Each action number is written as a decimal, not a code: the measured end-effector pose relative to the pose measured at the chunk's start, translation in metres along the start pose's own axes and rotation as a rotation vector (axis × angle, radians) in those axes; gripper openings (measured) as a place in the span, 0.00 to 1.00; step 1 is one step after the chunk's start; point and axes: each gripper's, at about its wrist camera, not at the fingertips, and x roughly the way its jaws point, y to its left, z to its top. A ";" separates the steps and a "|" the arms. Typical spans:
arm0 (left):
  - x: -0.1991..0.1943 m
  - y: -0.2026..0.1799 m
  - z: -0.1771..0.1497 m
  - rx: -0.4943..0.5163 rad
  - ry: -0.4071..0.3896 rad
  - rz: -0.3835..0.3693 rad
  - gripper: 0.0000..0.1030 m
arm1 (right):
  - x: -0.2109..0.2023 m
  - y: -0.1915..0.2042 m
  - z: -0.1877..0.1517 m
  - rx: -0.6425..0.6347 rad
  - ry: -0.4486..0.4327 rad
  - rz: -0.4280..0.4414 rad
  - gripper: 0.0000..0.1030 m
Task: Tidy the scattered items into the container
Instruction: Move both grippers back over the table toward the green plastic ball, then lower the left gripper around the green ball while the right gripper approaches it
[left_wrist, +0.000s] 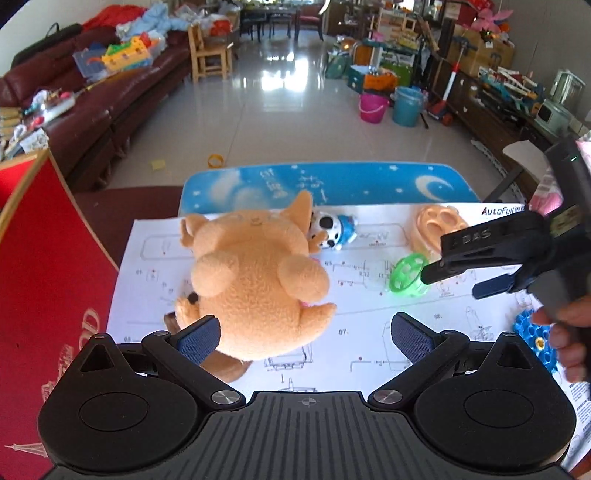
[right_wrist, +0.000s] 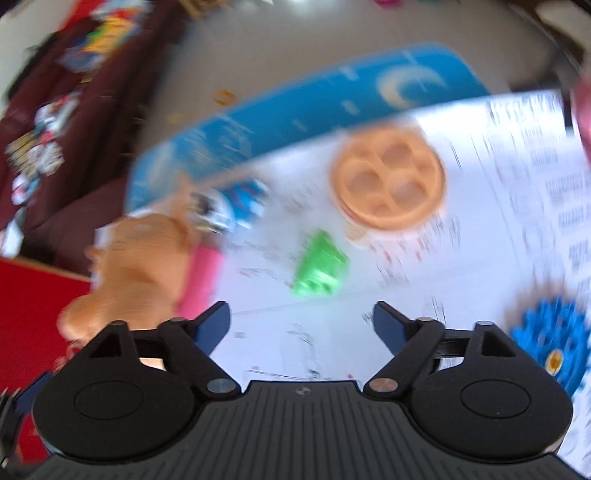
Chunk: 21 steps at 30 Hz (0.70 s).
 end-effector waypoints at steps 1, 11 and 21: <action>0.001 0.001 -0.001 -0.003 0.005 0.000 1.00 | 0.006 -0.002 -0.001 0.017 -0.001 -0.010 0.77; 0.009 0.006 -0.008 -0.020 0.038 -0.014 1.00 | 0.041 0.001 0.002 0.045 -0.003 -0.049 0.70; 0.015 -0.015 -0.013 0.027 0.059 -0.017 1.00 | 0.041 -0.044 -0.001 0.135 -0.030 -0.044 0.66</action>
